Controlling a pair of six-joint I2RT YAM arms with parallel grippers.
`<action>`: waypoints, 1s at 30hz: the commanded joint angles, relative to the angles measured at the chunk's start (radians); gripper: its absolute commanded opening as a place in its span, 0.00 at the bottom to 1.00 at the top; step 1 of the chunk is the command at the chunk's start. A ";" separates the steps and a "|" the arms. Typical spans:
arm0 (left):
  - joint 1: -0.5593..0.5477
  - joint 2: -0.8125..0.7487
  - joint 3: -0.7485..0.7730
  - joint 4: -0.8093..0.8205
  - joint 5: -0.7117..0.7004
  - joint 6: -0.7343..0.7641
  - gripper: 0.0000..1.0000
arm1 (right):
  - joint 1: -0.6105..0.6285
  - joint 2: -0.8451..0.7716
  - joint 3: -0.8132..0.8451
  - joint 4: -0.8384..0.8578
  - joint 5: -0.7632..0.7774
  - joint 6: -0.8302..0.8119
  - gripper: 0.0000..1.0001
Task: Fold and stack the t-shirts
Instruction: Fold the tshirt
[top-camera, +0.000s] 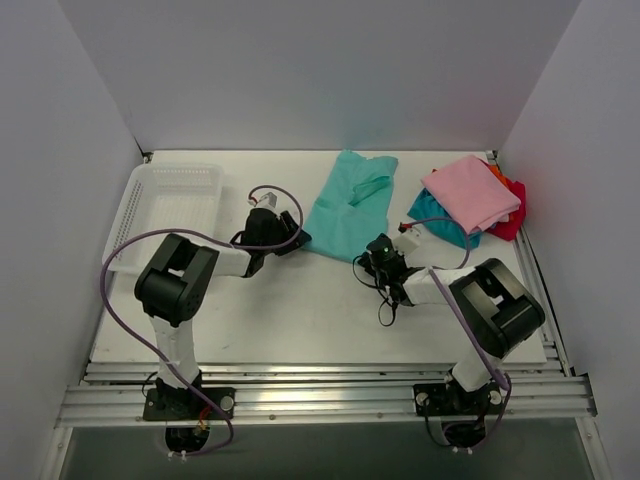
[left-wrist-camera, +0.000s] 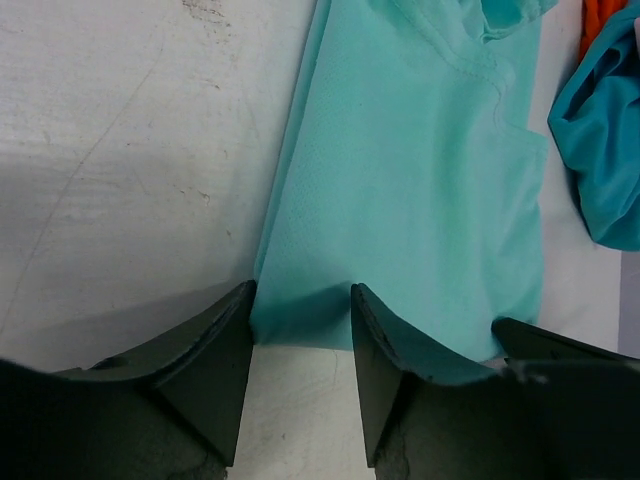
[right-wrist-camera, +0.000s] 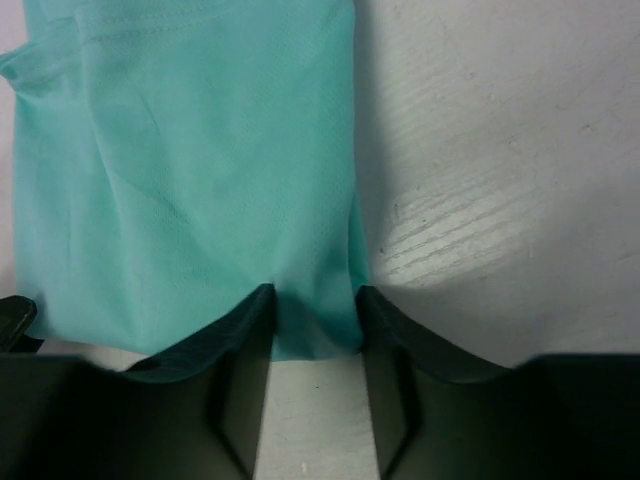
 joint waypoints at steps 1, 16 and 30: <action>0.006 0.035 0.035 0.048 0.013 -0.009 0.49 | -0.015 0.030 -0.014 -0.075 -0.027 0.006 0.31; -0.050 -0.238 -0.076 -0.083 -0.068 -0.002 0.02 | 0.017 -0.135 -0.043 -0.195 -0.067 0.035 0.00; -0.248 -0.846 -0.186 -0.539 -0.312 -0.005 0.02 | 0.106 -0.726 -0.030 -0.693 -0.027 0.023 0.00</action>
